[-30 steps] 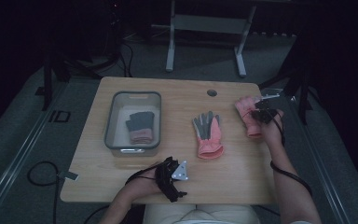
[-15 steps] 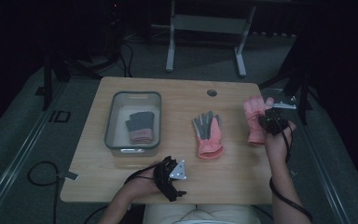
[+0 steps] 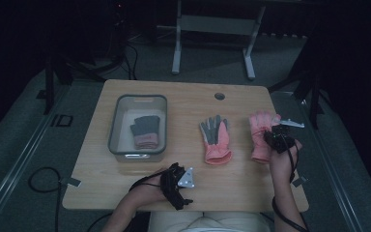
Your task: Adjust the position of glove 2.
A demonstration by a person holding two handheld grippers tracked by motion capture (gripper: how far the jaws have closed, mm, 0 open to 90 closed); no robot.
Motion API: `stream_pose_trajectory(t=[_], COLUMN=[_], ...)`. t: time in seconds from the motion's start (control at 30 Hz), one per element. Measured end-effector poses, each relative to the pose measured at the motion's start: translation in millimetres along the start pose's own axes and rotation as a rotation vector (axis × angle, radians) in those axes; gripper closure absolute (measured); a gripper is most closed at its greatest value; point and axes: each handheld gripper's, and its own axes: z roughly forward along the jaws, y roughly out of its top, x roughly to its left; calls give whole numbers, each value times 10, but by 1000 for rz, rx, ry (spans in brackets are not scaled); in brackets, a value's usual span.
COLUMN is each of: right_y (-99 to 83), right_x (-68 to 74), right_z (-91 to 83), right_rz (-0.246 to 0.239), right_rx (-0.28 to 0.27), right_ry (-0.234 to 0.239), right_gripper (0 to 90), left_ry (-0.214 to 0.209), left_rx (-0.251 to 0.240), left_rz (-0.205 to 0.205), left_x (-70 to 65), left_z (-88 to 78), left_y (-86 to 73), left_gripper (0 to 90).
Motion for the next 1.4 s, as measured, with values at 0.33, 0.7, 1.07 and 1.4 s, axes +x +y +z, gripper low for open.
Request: stream_pose_trajectory(t=[0.33, 0.7, 1.07, 1.4], right_y=[-192, -82, -16, -193], right_x=[40, -51, -168, -98], right_z=[379, 273, 183, 444], right_rz=[10, -81, -192, -249], right_rx=[85, 65, 71, 113], right_ry=[23, 94, 203, 161], right_gripper=[834, 732, 652, 642], left_ry=[17, 15, 16, 19], left_rx=[-10, -7, -16, -7], left_rz=[-9, -15, -6, -13], left_x=[11, 30, 44, 39], left_z=[-17, -18, -23, -26], left_y=[-3, -6, -1, -19], left_gripper=[69, 69, 70, 71])
